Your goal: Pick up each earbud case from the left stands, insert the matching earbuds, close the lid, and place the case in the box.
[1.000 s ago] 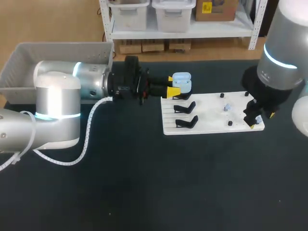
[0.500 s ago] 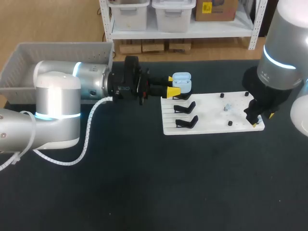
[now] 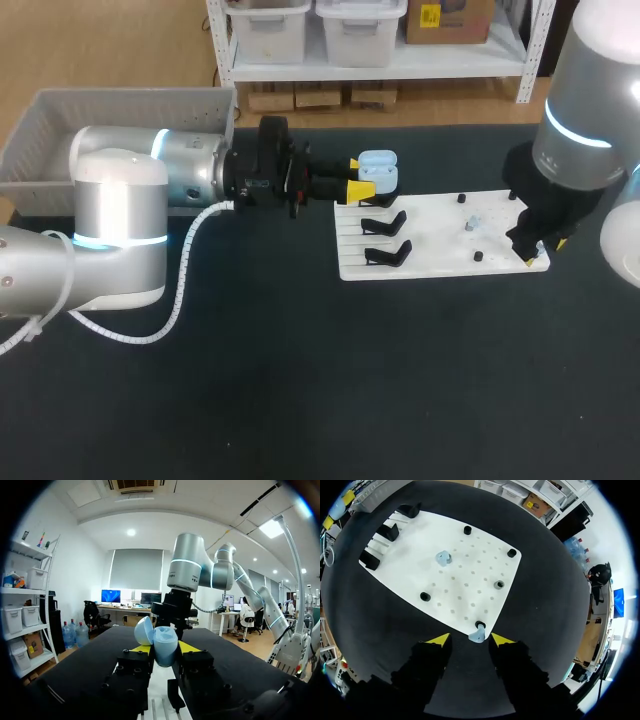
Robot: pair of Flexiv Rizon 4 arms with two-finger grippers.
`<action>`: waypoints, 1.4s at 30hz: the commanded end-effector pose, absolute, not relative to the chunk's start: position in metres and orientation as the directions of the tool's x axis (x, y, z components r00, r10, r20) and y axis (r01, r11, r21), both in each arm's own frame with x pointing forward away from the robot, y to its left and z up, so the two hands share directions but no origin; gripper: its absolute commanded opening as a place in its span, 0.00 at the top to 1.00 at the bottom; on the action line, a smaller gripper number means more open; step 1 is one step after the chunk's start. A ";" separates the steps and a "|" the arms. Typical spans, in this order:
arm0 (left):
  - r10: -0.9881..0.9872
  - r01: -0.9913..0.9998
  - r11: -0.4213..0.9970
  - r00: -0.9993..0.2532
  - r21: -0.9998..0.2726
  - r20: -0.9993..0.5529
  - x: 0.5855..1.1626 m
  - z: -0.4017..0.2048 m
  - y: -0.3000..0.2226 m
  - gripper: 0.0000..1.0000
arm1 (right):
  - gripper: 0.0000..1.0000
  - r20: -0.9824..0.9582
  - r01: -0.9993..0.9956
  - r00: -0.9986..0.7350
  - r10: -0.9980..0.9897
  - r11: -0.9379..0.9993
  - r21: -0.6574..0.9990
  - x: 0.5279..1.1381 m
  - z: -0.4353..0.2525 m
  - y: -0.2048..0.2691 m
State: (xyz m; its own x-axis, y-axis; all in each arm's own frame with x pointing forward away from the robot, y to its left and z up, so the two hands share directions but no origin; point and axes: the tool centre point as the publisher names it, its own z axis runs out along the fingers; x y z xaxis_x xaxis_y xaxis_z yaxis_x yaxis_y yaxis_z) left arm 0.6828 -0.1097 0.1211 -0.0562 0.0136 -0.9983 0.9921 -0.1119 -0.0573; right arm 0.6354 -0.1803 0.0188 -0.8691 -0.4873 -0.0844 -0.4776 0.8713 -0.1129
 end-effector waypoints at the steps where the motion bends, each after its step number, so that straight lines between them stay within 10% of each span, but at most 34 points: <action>1: 0.009 0.993 -0.109 -0.053 -0.054 -0.999 0.682 0.120 -0.110 1.00 | 0.53 -0.084 -0.475 -0.870 -0.485 0.872 -0.120 0.637 0.016 -0.179; 42: 0.009 0.993 -0.109 -0.053 -0.054 -0.999 0.682 0.120 -0.110 1.00 | 0.71 -0.109 -0.449 -0.876 -0.469 0.878 -0.169 0.641 0.010 -0.183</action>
State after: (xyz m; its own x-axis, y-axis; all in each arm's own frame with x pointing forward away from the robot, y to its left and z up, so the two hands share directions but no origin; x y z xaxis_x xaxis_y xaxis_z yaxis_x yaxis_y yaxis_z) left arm 0.6828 -0.1097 0.1211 -0.0562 0.0136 -0.9983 0.9921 -0.1119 -0.0574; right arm 0.6414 -0.1835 0.0118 -0.8764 -0.4701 -0.1048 -0.4505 0.8771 -0.1665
